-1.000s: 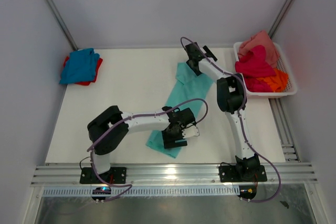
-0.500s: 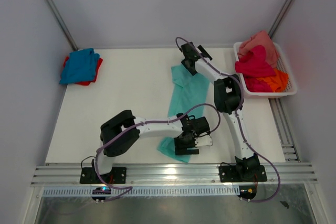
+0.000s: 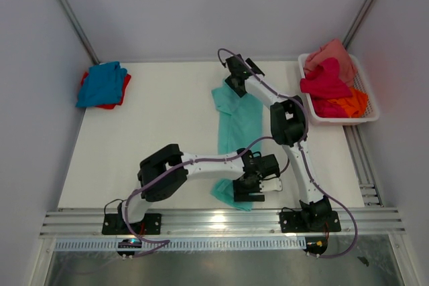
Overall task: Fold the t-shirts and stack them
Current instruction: Fold the tshirt
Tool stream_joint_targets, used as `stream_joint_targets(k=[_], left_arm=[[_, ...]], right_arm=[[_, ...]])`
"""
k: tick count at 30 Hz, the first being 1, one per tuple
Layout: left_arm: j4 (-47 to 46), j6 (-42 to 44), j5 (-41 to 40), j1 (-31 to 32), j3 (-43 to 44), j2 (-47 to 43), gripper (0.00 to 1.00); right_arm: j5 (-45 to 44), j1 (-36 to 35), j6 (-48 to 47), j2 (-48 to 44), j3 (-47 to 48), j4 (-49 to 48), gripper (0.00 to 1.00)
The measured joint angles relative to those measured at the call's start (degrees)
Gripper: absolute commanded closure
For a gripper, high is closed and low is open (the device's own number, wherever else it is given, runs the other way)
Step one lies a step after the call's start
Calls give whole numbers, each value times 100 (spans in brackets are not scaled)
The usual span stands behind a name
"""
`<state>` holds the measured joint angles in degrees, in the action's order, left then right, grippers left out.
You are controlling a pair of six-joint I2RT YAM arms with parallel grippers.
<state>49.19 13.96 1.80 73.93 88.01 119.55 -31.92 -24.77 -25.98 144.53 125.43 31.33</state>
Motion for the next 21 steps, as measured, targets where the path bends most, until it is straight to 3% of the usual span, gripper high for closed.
stream_joint_targets(k=[21], left_arm=[[57,-122,-11,219,649,374,23]], right_arm=[[280,-245,-116,0,31,-61,1]])
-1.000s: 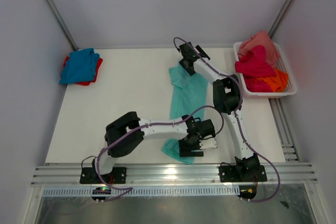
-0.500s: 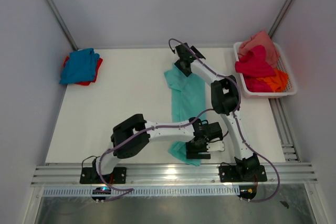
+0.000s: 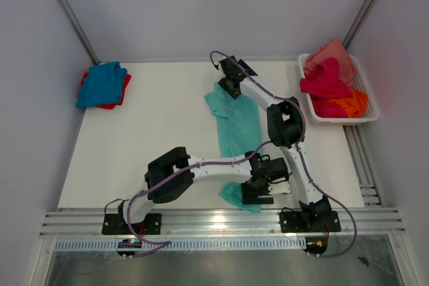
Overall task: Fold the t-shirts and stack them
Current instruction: Fold the tshirt
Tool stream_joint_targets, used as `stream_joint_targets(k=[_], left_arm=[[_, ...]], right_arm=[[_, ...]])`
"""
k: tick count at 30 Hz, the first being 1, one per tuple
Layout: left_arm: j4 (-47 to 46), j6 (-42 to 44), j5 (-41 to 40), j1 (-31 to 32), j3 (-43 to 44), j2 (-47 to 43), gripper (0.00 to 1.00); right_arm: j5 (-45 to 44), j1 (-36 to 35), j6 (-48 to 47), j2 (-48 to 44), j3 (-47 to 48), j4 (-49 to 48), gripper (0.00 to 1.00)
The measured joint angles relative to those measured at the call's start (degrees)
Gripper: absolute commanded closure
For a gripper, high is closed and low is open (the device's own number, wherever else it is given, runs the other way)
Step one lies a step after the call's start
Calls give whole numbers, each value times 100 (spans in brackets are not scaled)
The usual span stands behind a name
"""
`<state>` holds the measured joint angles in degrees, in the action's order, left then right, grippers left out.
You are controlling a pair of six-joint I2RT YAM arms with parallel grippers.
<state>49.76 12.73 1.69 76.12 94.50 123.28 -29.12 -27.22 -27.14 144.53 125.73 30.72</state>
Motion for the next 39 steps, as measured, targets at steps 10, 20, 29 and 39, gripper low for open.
stream_joint_targets(k=[10,20,29,39], left_arm=[[50,-289,-695,50,162,-22,16],[1062,-468,-1093,-321,11,-1154,12],[1005,140,-1281,-1738,-87,-2435,6],[-815,87,-2286,-3235,103,-5202,4]], right_arm=[[-55,2,9,0,-31,-101,1],[-28,76,109,-2,-31,-114,1],[-28,90,160,9,4,-94,1],[-125,146,179,181,295,-74,1]])
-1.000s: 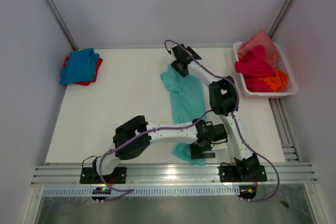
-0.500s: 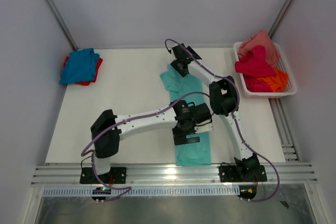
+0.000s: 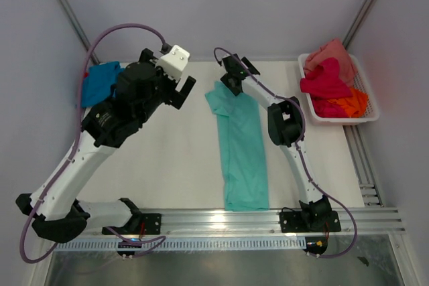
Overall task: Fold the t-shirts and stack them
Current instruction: Fold the tshirt
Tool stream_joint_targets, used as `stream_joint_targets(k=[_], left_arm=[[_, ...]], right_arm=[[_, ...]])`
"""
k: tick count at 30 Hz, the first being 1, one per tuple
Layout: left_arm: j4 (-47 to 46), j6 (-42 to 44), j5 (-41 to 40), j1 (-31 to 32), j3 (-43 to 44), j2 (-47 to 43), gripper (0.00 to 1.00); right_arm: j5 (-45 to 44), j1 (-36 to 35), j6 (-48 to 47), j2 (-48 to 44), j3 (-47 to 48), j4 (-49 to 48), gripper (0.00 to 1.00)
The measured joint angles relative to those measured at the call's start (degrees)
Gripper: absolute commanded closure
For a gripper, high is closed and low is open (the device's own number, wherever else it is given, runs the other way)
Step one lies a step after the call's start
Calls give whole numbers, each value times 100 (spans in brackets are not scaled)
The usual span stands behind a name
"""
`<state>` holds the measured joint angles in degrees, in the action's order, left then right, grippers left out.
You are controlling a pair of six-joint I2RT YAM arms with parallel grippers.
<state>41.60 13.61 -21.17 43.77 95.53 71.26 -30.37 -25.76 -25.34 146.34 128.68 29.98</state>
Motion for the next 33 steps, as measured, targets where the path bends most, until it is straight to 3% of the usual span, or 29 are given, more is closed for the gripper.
stream_joint_targets(k=[9,19,25,33], left_arm=[[-328,-109,-654,-310,-920,68,1],[-1779,-136,-2142,-1119,-1530,-127,1],[-2415,-127,-2304,-1305,-1532,11,1],[-2629,-487,-1853,-1862,-1005,1060,1]], right_arm=[[-214,7,-22,35,13,-131,1],[-354,184,433,33,9,-310,1],[-455,245,579,-238,-457,-509,1],[-588,302,822,-1733,-1635,-1019,1]])
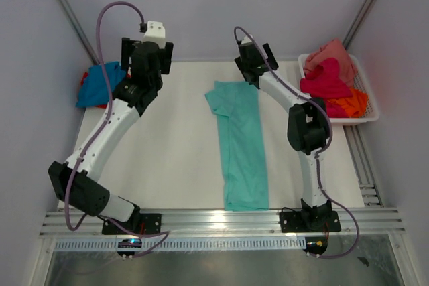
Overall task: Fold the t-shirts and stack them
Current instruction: Fold the tshirt
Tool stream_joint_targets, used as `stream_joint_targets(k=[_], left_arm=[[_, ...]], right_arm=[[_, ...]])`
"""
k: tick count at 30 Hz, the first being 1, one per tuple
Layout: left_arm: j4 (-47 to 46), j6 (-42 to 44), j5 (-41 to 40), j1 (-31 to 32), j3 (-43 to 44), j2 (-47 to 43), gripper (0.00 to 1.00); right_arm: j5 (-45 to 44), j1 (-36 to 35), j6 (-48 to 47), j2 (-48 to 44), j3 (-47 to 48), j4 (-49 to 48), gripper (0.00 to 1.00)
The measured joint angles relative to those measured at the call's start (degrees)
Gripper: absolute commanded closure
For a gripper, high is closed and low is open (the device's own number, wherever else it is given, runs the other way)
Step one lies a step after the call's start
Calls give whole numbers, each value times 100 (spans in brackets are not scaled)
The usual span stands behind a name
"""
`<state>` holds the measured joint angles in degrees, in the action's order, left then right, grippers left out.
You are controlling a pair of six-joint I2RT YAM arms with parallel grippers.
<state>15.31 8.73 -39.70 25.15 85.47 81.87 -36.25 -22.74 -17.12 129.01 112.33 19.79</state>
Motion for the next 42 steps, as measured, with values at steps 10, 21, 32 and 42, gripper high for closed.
stream_joint_targets(k=[10,21,32,42], left_arm=[[1104,-577,2365,-632,1451,1733,1],[1762,-721,5047,-730,505,1709,1],[337,-1626,3759,-1198,-741,837,1],[114,-2881,5287,-3080,11,1652,1]], right_arm=[[1215,52,52,-2610,-1556,46,1],[3305,37,-518,-3353,-4068,1222,1],[3993,-138,87,-4076,-4885,345,1],[3595,-789,11,-4203,-5768,-332,1]])
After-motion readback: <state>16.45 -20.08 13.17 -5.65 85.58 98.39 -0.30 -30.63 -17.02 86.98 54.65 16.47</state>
